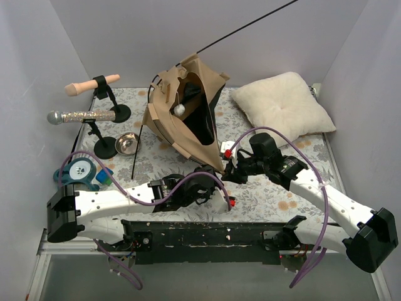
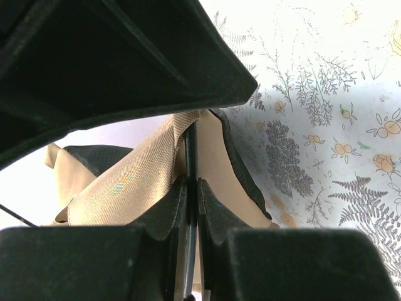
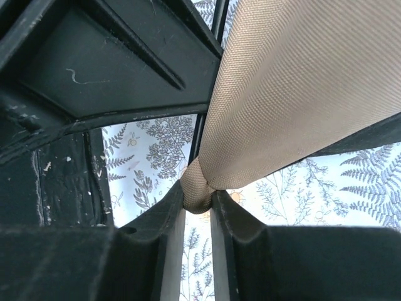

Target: Set up the pet tent

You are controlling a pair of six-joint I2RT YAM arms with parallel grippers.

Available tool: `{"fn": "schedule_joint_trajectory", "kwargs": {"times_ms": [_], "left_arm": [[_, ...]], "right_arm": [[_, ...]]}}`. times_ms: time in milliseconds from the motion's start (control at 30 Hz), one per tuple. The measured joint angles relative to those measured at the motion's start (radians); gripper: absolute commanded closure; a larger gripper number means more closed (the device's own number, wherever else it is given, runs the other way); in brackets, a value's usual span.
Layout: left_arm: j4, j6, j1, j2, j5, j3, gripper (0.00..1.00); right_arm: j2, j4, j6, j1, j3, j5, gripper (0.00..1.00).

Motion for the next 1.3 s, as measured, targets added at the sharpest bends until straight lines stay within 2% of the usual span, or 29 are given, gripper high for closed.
{"fn": "schedule_joint_trajectory", "kwargs": {"times_ms": [100, 200, 233, 300, 367, 500, 533, 567, 733, 767, 833, 900, 933, 1100, 1300], "left_arm": [[0.01, -0.003, 0.0, 0.007, -0.005, 0.0, 1.0], [0.011, -0.018, 0.0, 0.021, -0.023, 0.003, 1.0], [0.007, -0.026, 0.0, 0.028, -0.027, 0.007, 0.95], [0.0, -0.041, 0.0, 0.038, -0.035, 0.015, 0.62], [-0.012, -0.063, 0.0, 0.038, -0.032, 0.022, 0.41], [-0.083, -0.139, 0.0, 0.019, 0.008, 0.034, 0.22], [-0.093, -0.154, 0.0, 0.008, 0.021, 0.04, 0.08], [-0.114, -0.187, 0.0, -0.013, 0.043, 0.055, 0.03], [-0.239, -0.352, 0.0, -0.117, 0.112, 0.145, 0.02], [-0.269, -0.406, 0.001, -0.14, 0.126, 0.174, 0.02], [-0.311, -0.527, 0.014, -0.175, 0.17, 0.242, 0.02], [-0.337, -0.63, 0.058, -0.193, 0.217, 0.295, 0.02], [-0.348, -0.682, 0.1, -0.196, 0.246, 0.324, 0.02], [-0.39, -0.956, 0.36, -0.107, 0.377, 0.508, 0.02], [-0.395, -1.238, 0.586, 0.023, 0.562, 0.631, 0.02]], "right_arm": [[0.003, 0.016, 0.015, 0.0, -0.01, -0.002, 0.83], [0.019, 0.024, 0.021, 0.0, -0.01, 0.002, 0.98], [0.025, 0.024, 0.022, 0.0, -0.01, 0.006, 0.99], [0.027, 0.026, 0.024, -0.001, -0.011, 0.019, 0.99], [0.026, 0.038, 0.034, -0.007, -0.012, 0.012, 0.99], [0.003, 0.066, 0.047, -0.077, -0.012, -0.054, 0.99], [-0.002, 0.067, 0.052, -0.098, -0.012, -0.075, 0.99], [-0.008, 0.067, 0.056, -0.123, -0.012, -0.103, 0.99], [-0.052, 0.04, 0.053, -0.274, -0.032, -0.141, 0.99], [-0.06, 0.023, 0.046, -0.302, -0.043, -0.14, 0.88], [-0.068, -0.019, 0.033, -0.344, -0.063, -0.135, 0.5], [-0.068, -0.075, 0.026, -0.378, -0.079, -0.128, 0.23], [-0.068, -0.111, 0.02, -0.397, -0.084, -0.119, 0.17], [-0.077, -0.245, -0.003, -0.449, -0.078, -0.072, 0.13], [-0.114, -0.37, -0.04, -0.451, 0.04, -0.049, 0.14]]}}
